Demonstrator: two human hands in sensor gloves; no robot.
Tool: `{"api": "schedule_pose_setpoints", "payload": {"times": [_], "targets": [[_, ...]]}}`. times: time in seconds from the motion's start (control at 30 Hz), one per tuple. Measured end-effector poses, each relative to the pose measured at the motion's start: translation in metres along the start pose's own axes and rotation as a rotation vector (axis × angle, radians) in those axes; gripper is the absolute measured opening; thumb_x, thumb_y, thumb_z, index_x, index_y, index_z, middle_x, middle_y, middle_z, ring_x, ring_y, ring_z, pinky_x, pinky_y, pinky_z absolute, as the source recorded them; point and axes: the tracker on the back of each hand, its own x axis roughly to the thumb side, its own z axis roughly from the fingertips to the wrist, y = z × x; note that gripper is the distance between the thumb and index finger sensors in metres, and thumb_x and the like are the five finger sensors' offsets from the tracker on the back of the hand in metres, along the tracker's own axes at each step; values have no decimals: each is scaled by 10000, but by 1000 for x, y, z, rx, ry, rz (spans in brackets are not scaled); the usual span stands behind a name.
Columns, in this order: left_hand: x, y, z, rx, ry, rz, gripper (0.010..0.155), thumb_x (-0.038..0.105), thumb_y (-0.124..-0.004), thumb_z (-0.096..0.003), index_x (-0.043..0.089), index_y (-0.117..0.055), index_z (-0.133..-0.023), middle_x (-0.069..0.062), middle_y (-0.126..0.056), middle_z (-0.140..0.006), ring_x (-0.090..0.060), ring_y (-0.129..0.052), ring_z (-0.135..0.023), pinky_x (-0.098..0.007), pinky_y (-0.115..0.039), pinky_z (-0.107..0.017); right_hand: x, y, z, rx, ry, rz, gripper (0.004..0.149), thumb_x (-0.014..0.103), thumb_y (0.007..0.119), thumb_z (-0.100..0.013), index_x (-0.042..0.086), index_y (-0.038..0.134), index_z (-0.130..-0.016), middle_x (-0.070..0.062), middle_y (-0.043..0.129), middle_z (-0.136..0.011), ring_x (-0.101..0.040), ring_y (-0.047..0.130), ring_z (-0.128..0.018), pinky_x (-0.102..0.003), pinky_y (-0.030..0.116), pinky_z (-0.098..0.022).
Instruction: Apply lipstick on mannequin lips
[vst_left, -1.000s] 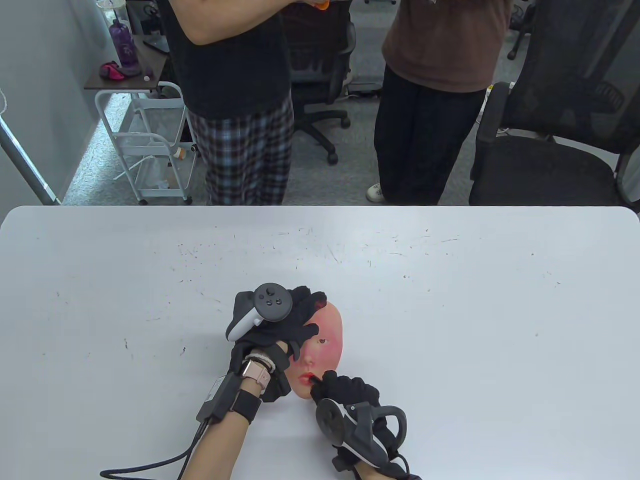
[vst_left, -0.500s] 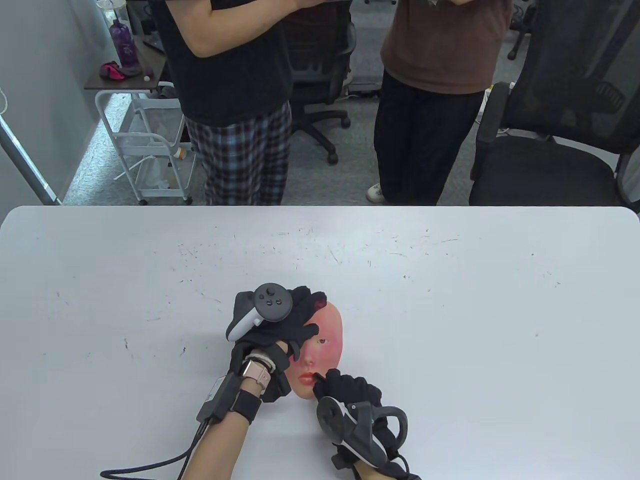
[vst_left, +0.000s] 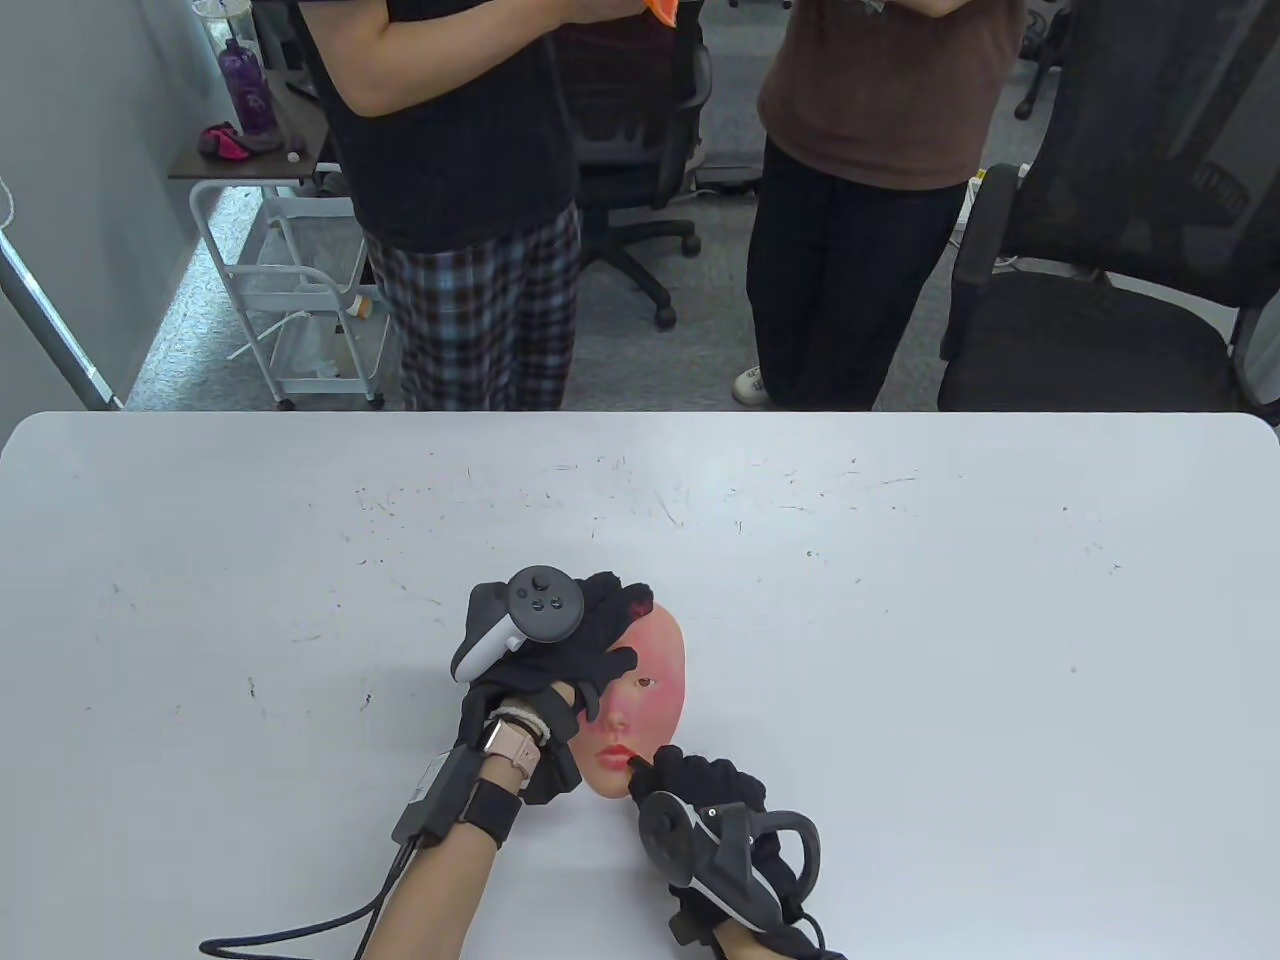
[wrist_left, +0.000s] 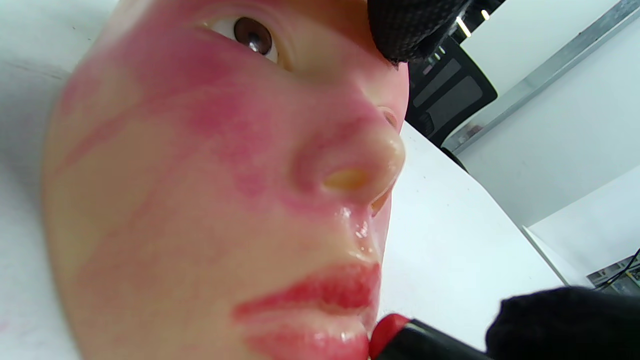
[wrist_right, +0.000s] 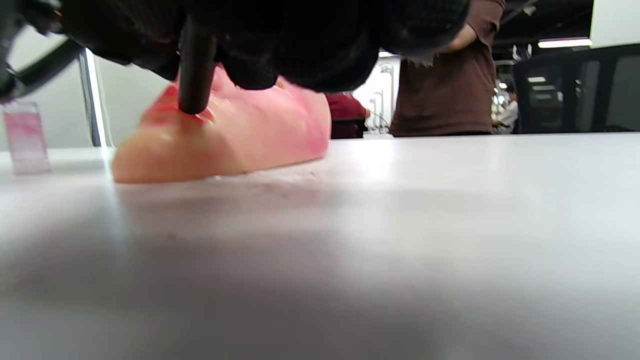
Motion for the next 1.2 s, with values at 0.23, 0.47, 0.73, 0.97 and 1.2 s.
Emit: {"api": "schedule_pose_setpoints", "payload": {"times": [0.23,0.47,0.73,0.97,1.2], "targets": [[0,0,0,0,1,0,703,426,-719,-539,512,-368,-1142,100,-161,-1229,-239,-107,-1128,-504,-187,-840,10,-1,2,-24,-37,63,513,529,728,-420,166,901,-738,79,916,-311,-147,937,-287,-379,814,-288],[0,0,0,-3,-1,3,703,425,-721,-538,512,-370,-1141,102,-160,-1229,-237,-106,-1128,-505,-185,-840,9,-2,2,-46,-18,105,513,524,733,-423,160,895,-747,75,915,-324,-150,936,-300,-381,811,-298],[0,0,0,-3,0,-3,703,427,-718,-539,512,-366,-1142,99,-157,-1230,-239,-105,-1128,-505,-186,-841,6,0,0,-29,18,94,511,520,731,-423,160,896,-746,71,917,-324,-156,937,-300,-387,810,-296],[-1,0,0,-5,0,-2,701,429,-717,-540,513,-366,-1141,104,-156,-1229,-236,-103,-1128,-503,-184,-841,21,0,1,-67,-49,102,514,525,717,-432,168,880,-765,75,912,-345,-152,933,-319,-384,807,-312],[0,0,0,-4,1,-4,702,431,-716,-540,515,-363,-1141,103,-155,-1229,-237,-104,-1128,-504,-187,-841,26,0,-2,-104,-39,133,515,524,717,-433,163,879,-763,73,913,-339,-155,934,-311,-387,808,-304]]}}
